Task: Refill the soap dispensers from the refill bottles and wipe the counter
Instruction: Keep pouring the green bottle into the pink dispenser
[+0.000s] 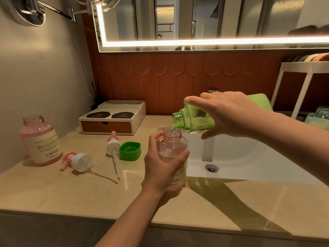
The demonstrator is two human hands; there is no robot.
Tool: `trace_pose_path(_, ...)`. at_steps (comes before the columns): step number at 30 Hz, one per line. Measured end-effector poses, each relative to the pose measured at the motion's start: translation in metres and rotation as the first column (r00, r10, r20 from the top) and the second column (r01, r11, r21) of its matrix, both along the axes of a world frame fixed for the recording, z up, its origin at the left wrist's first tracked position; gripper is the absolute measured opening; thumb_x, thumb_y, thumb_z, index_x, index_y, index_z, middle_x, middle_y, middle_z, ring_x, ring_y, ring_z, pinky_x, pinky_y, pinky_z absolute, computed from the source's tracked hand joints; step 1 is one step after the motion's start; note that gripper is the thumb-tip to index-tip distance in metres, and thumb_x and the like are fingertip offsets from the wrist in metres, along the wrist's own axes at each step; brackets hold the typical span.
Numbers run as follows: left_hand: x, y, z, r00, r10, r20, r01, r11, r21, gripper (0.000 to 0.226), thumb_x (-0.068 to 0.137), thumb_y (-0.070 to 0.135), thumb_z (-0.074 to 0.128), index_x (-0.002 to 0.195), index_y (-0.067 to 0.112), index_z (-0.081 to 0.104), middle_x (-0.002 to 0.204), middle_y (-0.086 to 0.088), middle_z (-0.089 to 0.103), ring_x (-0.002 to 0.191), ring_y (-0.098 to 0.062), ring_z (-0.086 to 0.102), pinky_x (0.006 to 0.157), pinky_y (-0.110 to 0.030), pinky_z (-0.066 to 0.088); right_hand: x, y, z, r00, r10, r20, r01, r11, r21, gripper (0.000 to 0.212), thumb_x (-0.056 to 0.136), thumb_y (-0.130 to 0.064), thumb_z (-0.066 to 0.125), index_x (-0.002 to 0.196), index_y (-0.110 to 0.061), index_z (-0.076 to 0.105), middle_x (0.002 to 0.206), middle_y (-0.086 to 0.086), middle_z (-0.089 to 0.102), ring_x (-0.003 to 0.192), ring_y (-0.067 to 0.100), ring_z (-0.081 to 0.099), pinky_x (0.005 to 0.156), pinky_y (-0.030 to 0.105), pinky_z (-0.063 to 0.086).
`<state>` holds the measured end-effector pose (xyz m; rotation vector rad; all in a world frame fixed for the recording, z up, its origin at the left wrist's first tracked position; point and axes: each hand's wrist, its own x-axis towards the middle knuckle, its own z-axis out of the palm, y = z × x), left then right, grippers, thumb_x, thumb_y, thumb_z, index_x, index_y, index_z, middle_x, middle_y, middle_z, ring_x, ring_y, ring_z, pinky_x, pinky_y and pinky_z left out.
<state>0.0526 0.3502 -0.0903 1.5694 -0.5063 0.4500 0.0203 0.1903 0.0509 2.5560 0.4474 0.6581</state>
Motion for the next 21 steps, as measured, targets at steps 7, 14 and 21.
trace_pose_path(7,0.0011,0.0001,-0.0005,1.0,0.004,-0.011,-0.004,1.0,0.001,0.06,0.061,0.031,0.079,0.107,0.04,0.041,0.106,0.023,0.053,0.093,0.019,0.05,0.071,0.0,0.041,0.0001,0.0011,0.0019,1.0,0.02,0.013,-0.02,1.0,-0.025,0.1,0.066,-0.059,0.071,0.145,-0.03,0.017,0.119,-0.003,0.056,0.099,0.018,0.057,0.063,0.027,0.047)
trace_pose_path(14,0.0013,0.0003,-0.0005,1.0,0.001,-0.006,-0.001,1.0,-0.001,0.062,0.062,0.024,0.081,0.108,0.038,0.042,0.105,0.024,0.053,0.093,0.019,0.051,0.072,0.0,0.041,0.0003,0.0013,0.0032,0.999,0.03,0.021,-0.029,0.999,-0.042,0.1,0.067,-0.058,0.07,0.146,-0.03,0.014,0.122,-0.003,0.055,0.101,0.017,0.056,0.066,0.026,0.047)
trace_pose_path(21,-0.0027,0.0003,0.003,1.0,-0.015,-0.015,0.015,1.0,-0.018,0.068,0.052,0.045,0.072,0.112,0.035,0.04,0.107,0.023,0.053,0.095,0.016,0.052,0.074,-0.001,0.042,0.0,0.0017,0.0035,0.999,0.045,0.027,-0.044,0.998,-0.043,0.099,0.068,-0.056,0.07,0.145,-0.031,0.013,0.124,-0.003,0.054,0.104,0.018,0.056,0.071,0.029,0.051)
